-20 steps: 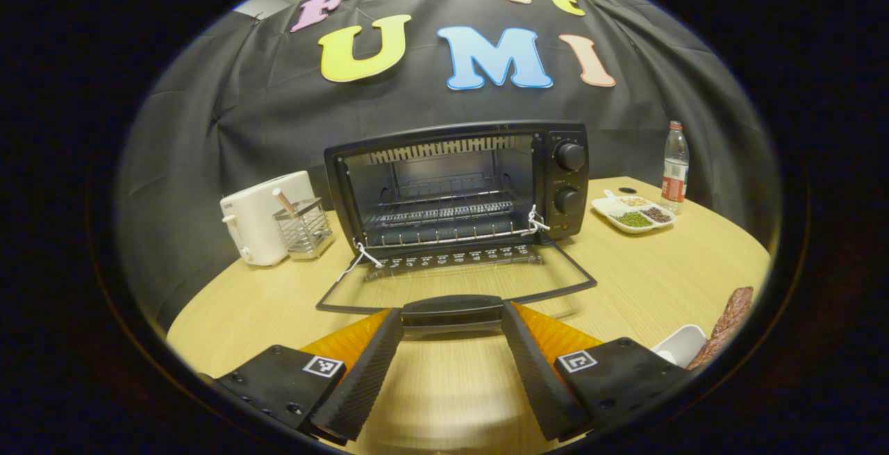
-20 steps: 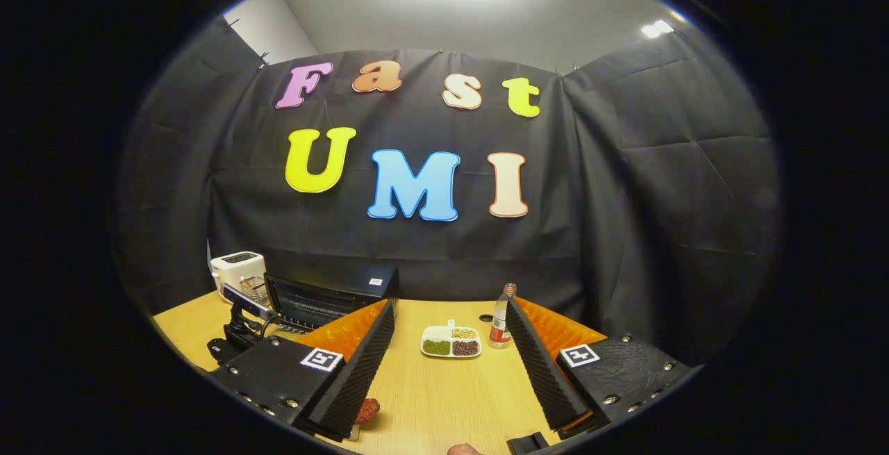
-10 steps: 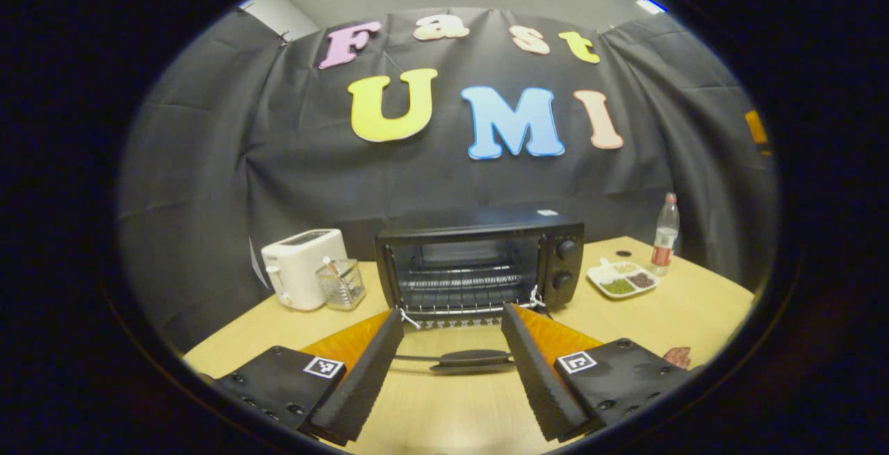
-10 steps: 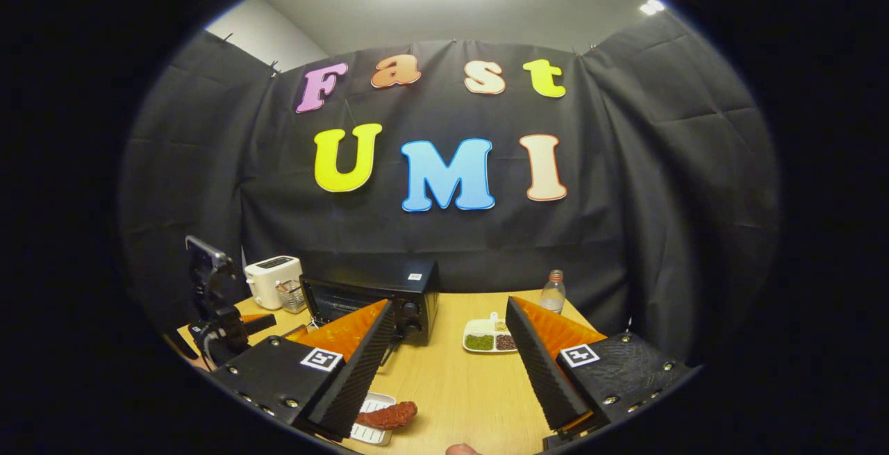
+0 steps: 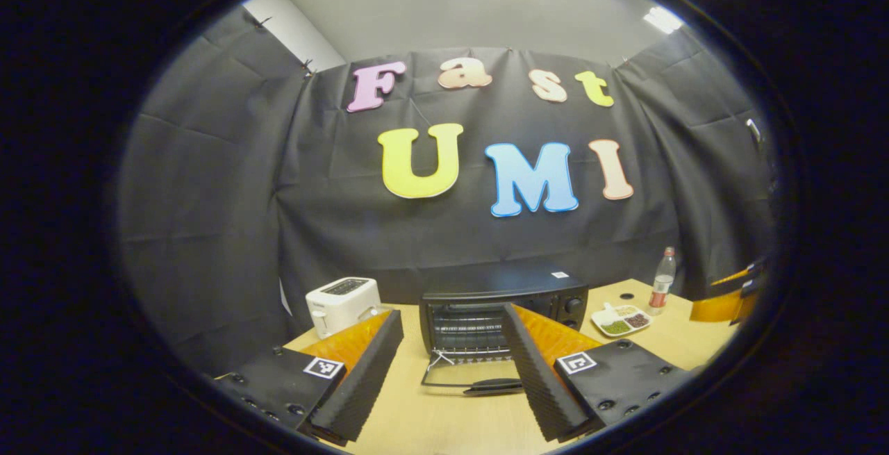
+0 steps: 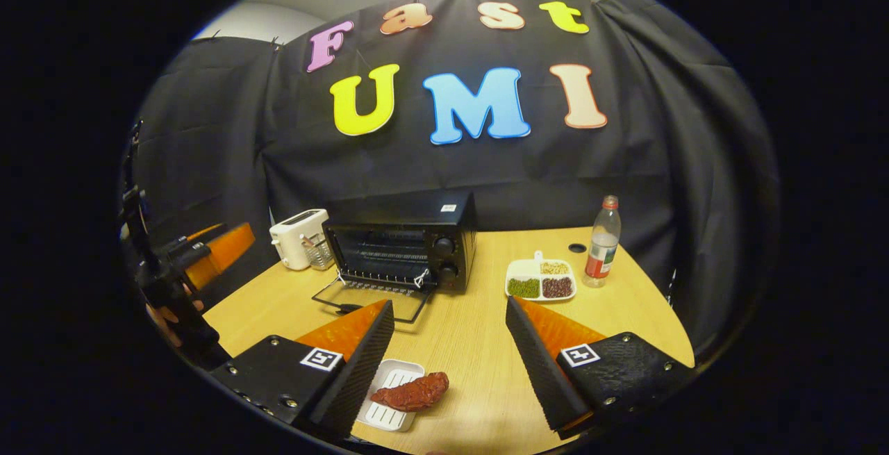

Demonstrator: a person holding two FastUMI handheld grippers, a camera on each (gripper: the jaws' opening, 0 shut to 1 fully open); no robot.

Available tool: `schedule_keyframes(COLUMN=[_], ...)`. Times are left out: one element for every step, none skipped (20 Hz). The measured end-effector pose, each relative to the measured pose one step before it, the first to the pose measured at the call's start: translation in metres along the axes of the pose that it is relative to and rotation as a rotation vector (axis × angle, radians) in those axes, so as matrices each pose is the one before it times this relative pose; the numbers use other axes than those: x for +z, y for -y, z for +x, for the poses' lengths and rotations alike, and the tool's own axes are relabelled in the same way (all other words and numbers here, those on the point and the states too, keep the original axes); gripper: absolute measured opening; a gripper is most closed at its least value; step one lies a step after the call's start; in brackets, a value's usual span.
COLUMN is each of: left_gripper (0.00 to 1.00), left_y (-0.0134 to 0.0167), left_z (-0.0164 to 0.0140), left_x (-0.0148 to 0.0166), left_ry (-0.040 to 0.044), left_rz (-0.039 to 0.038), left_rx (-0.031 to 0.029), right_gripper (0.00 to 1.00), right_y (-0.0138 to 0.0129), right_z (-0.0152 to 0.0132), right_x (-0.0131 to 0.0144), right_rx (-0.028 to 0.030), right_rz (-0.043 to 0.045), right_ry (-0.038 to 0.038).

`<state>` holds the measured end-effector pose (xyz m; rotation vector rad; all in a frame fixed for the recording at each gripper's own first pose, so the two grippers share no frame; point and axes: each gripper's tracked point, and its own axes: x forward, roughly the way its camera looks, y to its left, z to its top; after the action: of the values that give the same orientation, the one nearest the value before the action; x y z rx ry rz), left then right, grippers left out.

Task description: Open the electric oven with the left hand, put the food in, and close the electric oven.

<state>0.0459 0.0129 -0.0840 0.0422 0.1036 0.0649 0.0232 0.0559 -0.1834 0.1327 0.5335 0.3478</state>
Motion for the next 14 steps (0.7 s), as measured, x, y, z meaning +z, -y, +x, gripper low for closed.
schedule_keyframes(left_gripper=[0.98,1.0,0.99,0.98,0.97,0.96,0.95,0.93,0.92,0.91,0.9,0.95,1.0,1.0], left_y=[-0.00271,-0.00195,-0.00341,-0.00141,-0.00348,-0.0011,-0.00015,-0.00108,0.00001,-0.00054,-0.00033,-0.00094,-0.00241,-0.00119], left_z=[-0.00534,-0.00455,-0.00439,-0.00518,-0.00287,-0.00303,-0.00258,-0.00189,-0.00205,-0.00217,-0.00129,-0.00095,-0.00027,-0.00073], left_x=[0.00717,0.00476,0.00561,0.00287,0.00291,0.00044,0.00068,0.00179,0.00234,0.00026,0.00078,-0.00269,-0.00111,-0.00068], left_ry=[0.00811,0.00636,0.00813,0.00452,0.00261,-0.00191,-0.0025,0.00303,0.00218,0.00046,0.0026,-0.00314,-0.00332,-0.00229], left_rz=[-0.00293,-0.00308,-0.00143,-0.00221,-0.00219,-0.00149,0.00204,0.00079,0.00092,0.00336,0.00392,0.00844,0.00656,0.00421], left_rx=[0.00343,0.00394,0.00568,0.00365,0.00591,0.00015,0.00282,0.00186,0.0,0.00174,-0.00112,0.00383,-0.00011,0.00188], right_gripper=[0.98,0.98,0.99,0.99,0.99,0.98,0.98,0.99,0.99,0.99,0.98,0.98,0.98,0.96], right_y=[0.0007,0.00146,0.0009,0.00019,0.00096,-0.00084,0.00116,0.00348,0.00307,0.00021,0.00105,-0.00198,-0.00019,0.00117], right_z=[0.00334,0.00419,0.0034,0.00363,0.00449,0.00366,0.00344,0.00184,0.00291,0.00634,0.00471,0.00786,0.00663,0.004], right_x=[-0.0069,-0.00679,-0.0061,-0.00634,-0.00654,-0.00756,-0.00705,-0.0084,-0.00678,-0.01054,-0.0072,-0.00742,-0.00791,-0.01011], right_rx=[0.00565,0.00505,0.00415,0.00643,0.00748,0.01161,0.01116,0.0083,0.00378,0.00833,0.0136,0.02622,0.01378,0.01518], right_rz=[0.02171,0.02369,0.02334,0.02215,0.02075,0.01745,0.01997,0.02127,0.02654,0.03179,0.04093,0.04574,0.04754,0.04499], right_ry=[-0.0257,-0.02188,-0.02344,-0.02368,-0.02741,-0.02896,-0.02833,-0.03482,-0.03214,-0.03875,-0.03631,-0.03895,-0.03907,-0.03465])
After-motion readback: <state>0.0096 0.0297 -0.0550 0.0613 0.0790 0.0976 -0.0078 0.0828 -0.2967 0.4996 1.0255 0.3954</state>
